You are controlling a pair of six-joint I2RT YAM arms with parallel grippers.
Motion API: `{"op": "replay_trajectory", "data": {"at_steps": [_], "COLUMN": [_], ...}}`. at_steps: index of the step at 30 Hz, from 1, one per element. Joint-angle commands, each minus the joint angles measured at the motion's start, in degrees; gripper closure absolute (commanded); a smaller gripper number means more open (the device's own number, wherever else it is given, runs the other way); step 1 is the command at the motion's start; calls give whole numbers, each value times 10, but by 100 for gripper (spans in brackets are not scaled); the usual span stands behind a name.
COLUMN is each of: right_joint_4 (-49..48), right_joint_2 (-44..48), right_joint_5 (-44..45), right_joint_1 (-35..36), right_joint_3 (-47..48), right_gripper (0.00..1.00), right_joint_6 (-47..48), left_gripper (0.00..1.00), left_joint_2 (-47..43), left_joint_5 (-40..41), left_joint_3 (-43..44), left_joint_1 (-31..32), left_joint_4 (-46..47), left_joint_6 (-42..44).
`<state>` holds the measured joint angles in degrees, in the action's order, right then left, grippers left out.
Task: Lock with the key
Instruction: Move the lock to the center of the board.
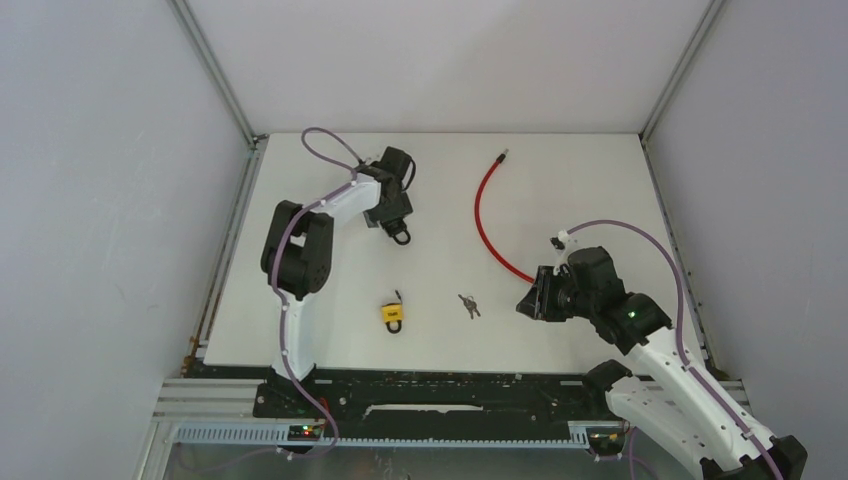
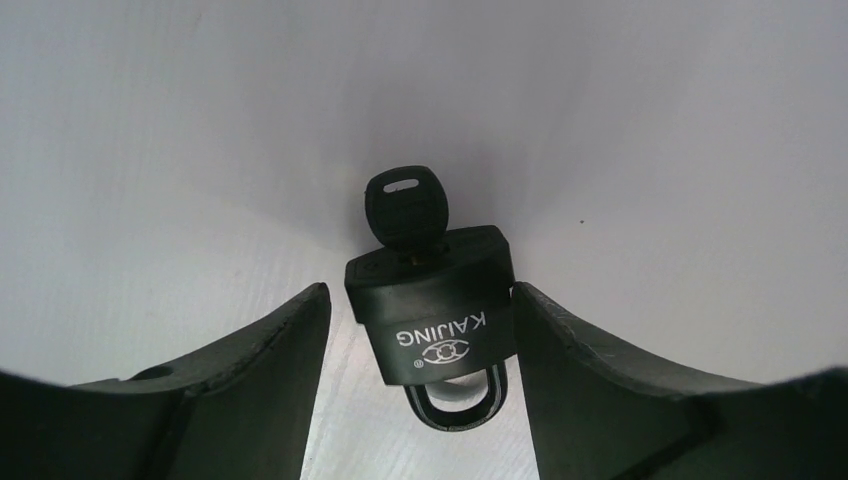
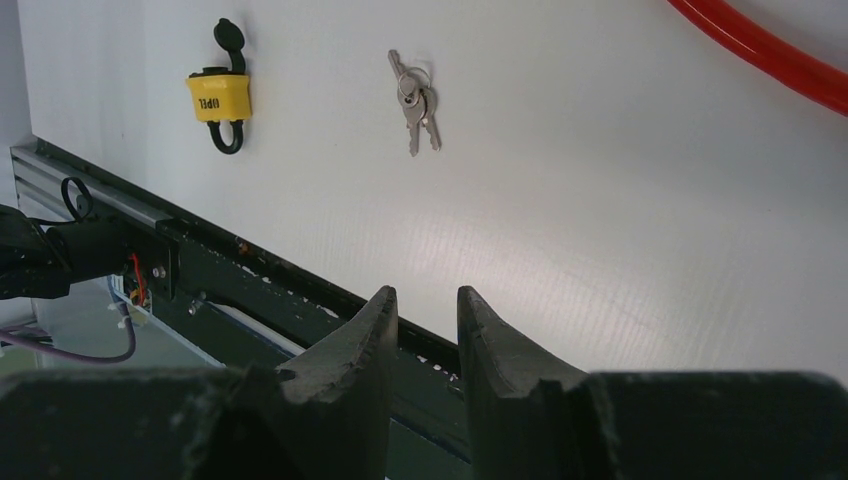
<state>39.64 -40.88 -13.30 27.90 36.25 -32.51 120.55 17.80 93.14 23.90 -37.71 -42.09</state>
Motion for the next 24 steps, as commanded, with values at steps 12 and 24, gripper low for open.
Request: {"op": "replay_trajectory", "data": {"at_steps": [12, 24], "right_joint_4": [-21, -19], "right_joint_2": [-9, -6], "right_joint_5": [2, 0], "right_joint_1": [-1, -2], "right_joint_3": [-1, -1], "right_gripper": [69, 69], "right_joint_6": [5, 4], "left_gripper": [35, 65], "left_joint_2": [17, -18], "left_joint_5": [-15, -54], "left_joint_3": [8, -50], "left_joint_1": [7, 12], "left_joint_4": [-3, 47], "left_joint_6": [-8, 48]}}
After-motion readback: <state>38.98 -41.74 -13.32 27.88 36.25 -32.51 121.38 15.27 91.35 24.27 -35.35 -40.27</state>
